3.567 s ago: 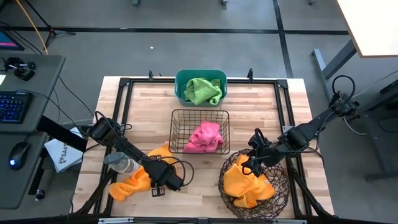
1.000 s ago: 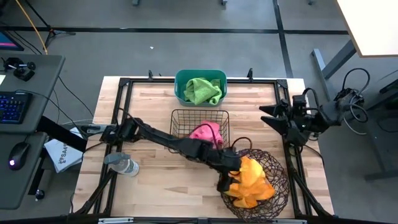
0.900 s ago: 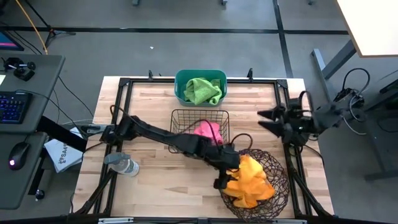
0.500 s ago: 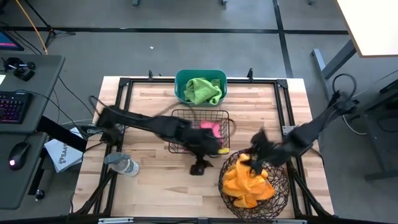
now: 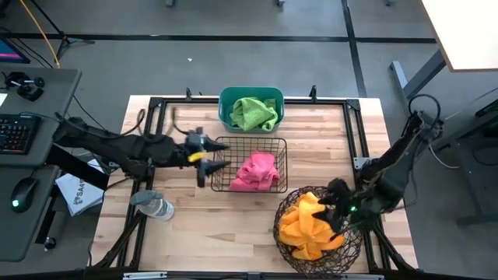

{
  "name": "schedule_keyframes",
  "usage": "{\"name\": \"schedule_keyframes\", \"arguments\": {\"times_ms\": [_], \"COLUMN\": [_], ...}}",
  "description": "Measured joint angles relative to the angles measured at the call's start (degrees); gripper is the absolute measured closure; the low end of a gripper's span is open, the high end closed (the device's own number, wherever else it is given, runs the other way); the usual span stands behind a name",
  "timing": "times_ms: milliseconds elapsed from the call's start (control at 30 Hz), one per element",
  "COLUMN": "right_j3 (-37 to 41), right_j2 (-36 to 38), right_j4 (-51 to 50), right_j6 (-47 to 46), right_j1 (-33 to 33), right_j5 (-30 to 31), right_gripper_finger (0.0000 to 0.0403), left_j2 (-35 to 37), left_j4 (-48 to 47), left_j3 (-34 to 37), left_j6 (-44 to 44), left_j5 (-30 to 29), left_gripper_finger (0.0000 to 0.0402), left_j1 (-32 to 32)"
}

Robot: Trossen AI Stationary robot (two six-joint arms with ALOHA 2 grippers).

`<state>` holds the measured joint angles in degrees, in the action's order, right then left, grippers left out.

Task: Sort microfiber towel by color & place in baskets
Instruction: Return to Home Position

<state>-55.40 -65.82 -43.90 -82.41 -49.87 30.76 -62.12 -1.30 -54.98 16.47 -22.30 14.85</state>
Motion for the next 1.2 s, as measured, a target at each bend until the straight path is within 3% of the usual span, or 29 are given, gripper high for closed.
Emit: {"name": "schedule_keyframes", "arguments": {"times_ms": [200, 367, 467, 633, 833, 933, 1200], "right_j3": [0.00, -0.02, -0.02, -0.02, -0.02, -0.02, -0.02], "right_j2": [7.27, 9.78, 10.99, 13.25, 16.36, 17.64, 18.99], "right_j4": [1.60, 4.83, 5.20, 5.02, 1.47, 0.58, -3.82], "right_j6": [-1.58, 2.96, 5.23, 8.17, 8.97, 9.68, 11.44], "right_j1": [1.01, 4.51, 6.27, 9.08, 12.23, 12.79, 12.72], "right_j5": [8.74, 6.56, 8.21, 11.46, 13.51, 13.78, 13.24], "right_gripper_finger": [0.0092, 0.0096, 0.0105, 0.0128, 0.0159, 0.0176, 0.0258], "left_j2": [12.06, 21.15, 26.43, 34.41, 42.70, 45.86, 51.77], "left_j4": [13.27, 17.77, 20.63, 22.99, 24.38, 18.33, 16.71], "left_j3": [18.45, 29.54, 35.14, 44.01, 54.09, 54.26, 54.31], "left_j6": [1.72, 2.87, 2.94, 2.54, 4.23, 4.94, -0.09], "left_j5": [-5.23, -7.01, -7.06, -6.93, -6.25, -6.28, -5.52], "left_gripper_finger": [0.0154, 0.0159, 0.0176, 0.0233, 0.0349, 0.0393, 0.0398], "left_j1": [-0.02, -0.04, -0.06, -1.19, -2.94, -3.66, -5.55]}}
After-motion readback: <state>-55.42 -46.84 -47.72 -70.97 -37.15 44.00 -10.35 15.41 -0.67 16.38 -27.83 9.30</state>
